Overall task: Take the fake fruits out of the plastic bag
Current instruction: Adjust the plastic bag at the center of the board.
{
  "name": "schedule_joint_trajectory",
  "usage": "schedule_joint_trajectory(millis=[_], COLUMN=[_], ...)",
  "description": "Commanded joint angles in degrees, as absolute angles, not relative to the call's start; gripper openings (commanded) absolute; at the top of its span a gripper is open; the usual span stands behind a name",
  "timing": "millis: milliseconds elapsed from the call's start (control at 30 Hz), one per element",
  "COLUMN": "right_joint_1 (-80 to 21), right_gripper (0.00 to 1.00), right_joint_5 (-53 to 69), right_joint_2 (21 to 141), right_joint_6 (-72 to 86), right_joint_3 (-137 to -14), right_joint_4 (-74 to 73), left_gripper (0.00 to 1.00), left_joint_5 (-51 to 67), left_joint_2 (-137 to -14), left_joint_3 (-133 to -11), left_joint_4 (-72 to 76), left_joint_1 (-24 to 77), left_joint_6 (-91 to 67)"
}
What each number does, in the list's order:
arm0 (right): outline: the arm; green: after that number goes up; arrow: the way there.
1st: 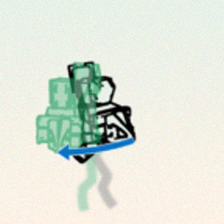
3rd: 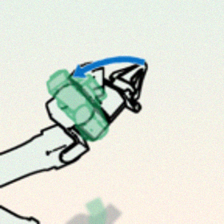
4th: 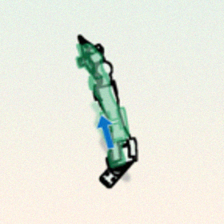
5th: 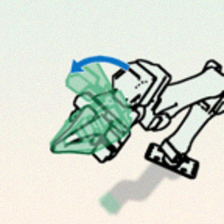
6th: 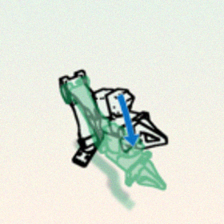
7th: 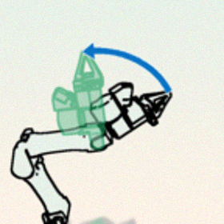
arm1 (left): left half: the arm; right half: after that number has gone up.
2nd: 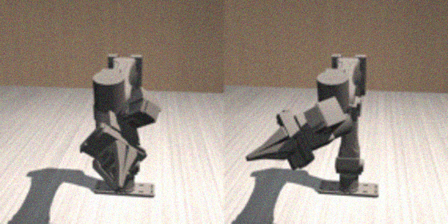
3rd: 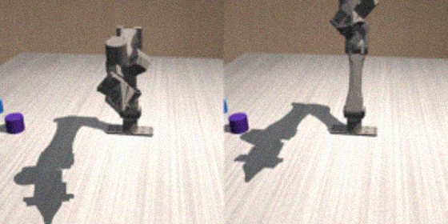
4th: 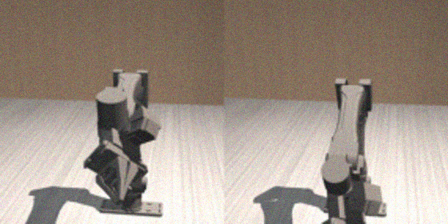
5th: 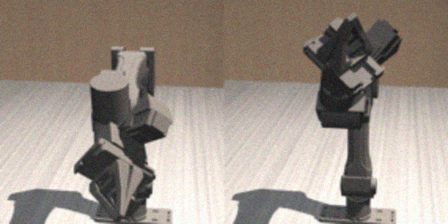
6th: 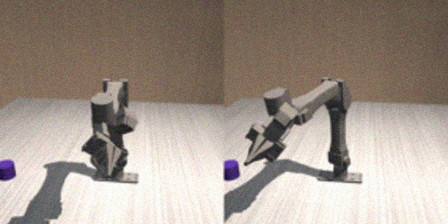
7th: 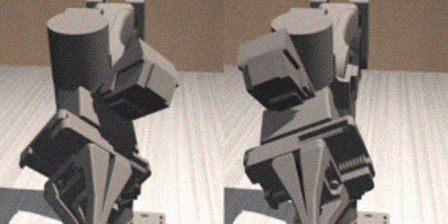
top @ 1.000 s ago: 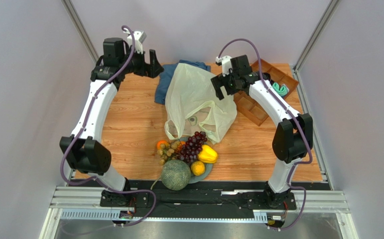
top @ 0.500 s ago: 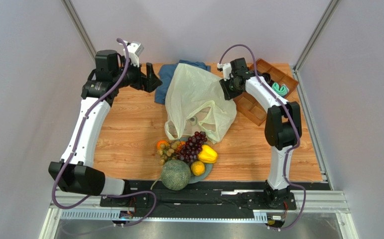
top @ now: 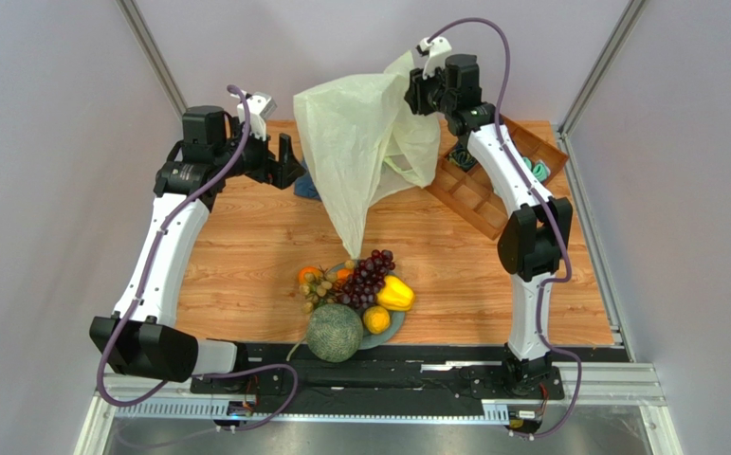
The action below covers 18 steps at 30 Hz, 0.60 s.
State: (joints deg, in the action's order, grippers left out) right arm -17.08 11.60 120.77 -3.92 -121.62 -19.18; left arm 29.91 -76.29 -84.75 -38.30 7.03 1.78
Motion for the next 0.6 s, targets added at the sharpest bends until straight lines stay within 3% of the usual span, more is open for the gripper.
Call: schedule_joint_trajectory(millis=[0,67,100,233,367,567], right_joint_1=[-18.28,-18.89,-19.07,-18.99,-18.81,-19.42], right_gripper=[0.76,0.9,0.93,0.95,0.97,1.0], right_joint_5=[7.21,5.2,3.79,-3.77,-3.61,12.71], right_joint_2=[121.12,119.1,118.05,112.6,106.8,99.41], right_joint_6=[-3.94,-4.48,-4.4,-4.92,-5.54,-1.24], right_joint_3=[-122.09,-120.33,-119.28,-110.69,-102.42,-91.78], right_joint_4=[-13.17,-15.37,-17.73,-20.57,-22.06,-26.45], left_gripper=[0.99,0.99,0.99,0.99,0.99,0.99], left_joint_5=[30.41,29.88,29.71,29.79,30.58,31.2], left_joint_2=[-74.18,-74.0,-73.74,-73.21,-73.12,-73.92], left_joint_3=[-84.81,-84.64,-84.46,-83.06,-82.44,-83.76], left_joint_4=[-37.53,-37.09,-36.74,-35.34,-34.1,-33.66], left_joint_1=[6.86,6.77,6.85,6.86,6.86,6.77], left_joint_6=[2.73,2.37,2.29,1.41,0.53,0.26])
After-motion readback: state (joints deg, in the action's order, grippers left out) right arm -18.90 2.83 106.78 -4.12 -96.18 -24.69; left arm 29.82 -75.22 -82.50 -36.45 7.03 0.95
